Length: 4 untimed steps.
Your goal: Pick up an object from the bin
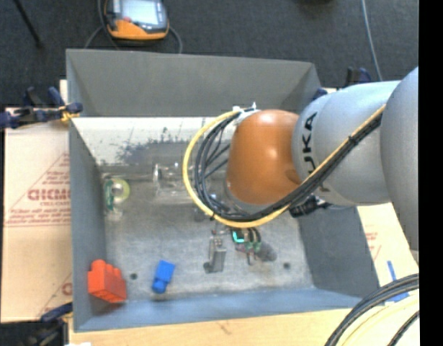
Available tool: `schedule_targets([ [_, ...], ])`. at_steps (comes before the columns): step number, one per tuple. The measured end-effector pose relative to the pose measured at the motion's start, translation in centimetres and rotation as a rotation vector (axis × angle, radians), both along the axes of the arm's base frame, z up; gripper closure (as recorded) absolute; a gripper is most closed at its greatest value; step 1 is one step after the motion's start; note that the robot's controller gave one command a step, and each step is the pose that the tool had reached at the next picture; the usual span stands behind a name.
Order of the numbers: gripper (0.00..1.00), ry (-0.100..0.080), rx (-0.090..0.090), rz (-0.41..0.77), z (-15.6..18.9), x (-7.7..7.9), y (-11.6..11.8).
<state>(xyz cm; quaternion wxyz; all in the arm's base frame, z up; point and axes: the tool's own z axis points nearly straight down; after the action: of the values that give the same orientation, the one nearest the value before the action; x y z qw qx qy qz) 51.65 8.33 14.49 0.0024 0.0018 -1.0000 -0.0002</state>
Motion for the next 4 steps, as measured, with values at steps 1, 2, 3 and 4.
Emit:
schedule_targets([
  [1, 0.00, -0.006, 0.002, 0.164, -7.7, -2.7, 7.6],
  [2, 1.00, -0.008, 0.001, 0.155, -7.5, -2.6, 7.3],
  [3, 1.00, -0.010, 0.003, 0.068, -6.3, -3.9, 10.7],
  [4, 1.00, 0.010, -0.032, -0.009, -6.6, -3.0, 13.1],
])
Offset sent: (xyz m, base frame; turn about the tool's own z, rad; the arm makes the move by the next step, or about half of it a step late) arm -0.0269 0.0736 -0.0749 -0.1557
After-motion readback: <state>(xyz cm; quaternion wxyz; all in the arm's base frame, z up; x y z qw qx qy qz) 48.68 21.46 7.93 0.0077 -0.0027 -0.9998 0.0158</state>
